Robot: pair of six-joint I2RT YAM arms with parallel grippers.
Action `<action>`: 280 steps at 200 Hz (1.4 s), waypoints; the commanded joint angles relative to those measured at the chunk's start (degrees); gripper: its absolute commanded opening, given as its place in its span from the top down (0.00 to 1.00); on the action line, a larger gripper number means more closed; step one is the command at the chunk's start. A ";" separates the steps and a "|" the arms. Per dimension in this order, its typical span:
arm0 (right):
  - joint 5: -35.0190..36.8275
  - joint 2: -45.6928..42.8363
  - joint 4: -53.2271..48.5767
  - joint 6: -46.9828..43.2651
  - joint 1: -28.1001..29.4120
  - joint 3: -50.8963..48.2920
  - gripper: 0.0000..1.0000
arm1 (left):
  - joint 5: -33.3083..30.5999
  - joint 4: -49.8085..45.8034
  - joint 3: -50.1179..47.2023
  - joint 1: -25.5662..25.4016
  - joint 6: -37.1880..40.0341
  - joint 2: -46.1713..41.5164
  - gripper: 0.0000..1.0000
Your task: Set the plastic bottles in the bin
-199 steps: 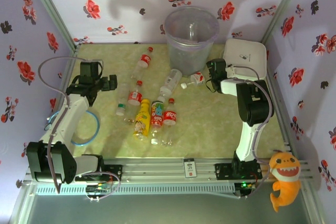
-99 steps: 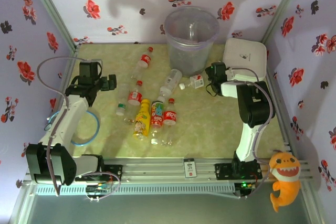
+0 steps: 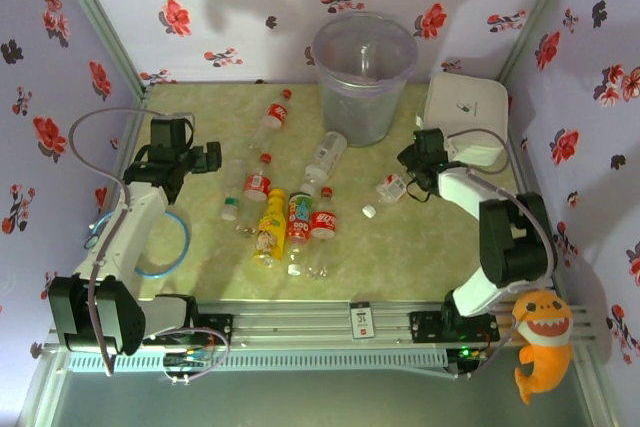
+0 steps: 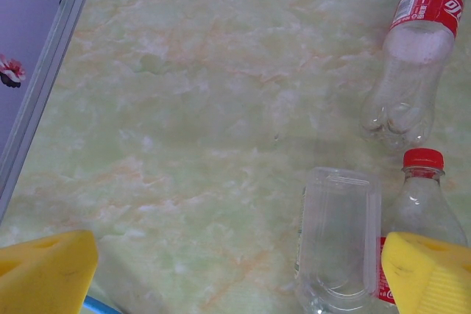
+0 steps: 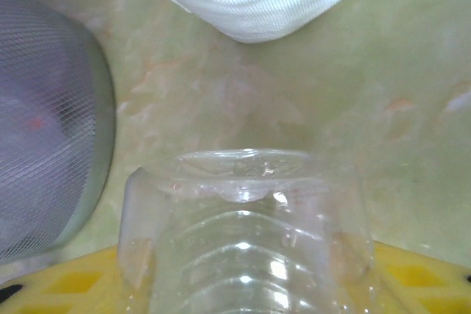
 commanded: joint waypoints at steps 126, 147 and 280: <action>-3.63 -13.21 -6.76 -27.29 -0.32 35.02 0.43 | -0.64 -0.24 -0.71 -0.53 0.42 -1.01 0.00; -4.87 -6.65 -2.96 -28.98 -0.53 43.44 0.43 | -0.65 -0.25 -0.67 -0.53 0.46 -0.82 0.00; -17.26 42.73 0.65 -39.34 -1.61 99.32 0.44 | -0.64 -0.41 -0.70 -0.61 0.63 -0.87 0.00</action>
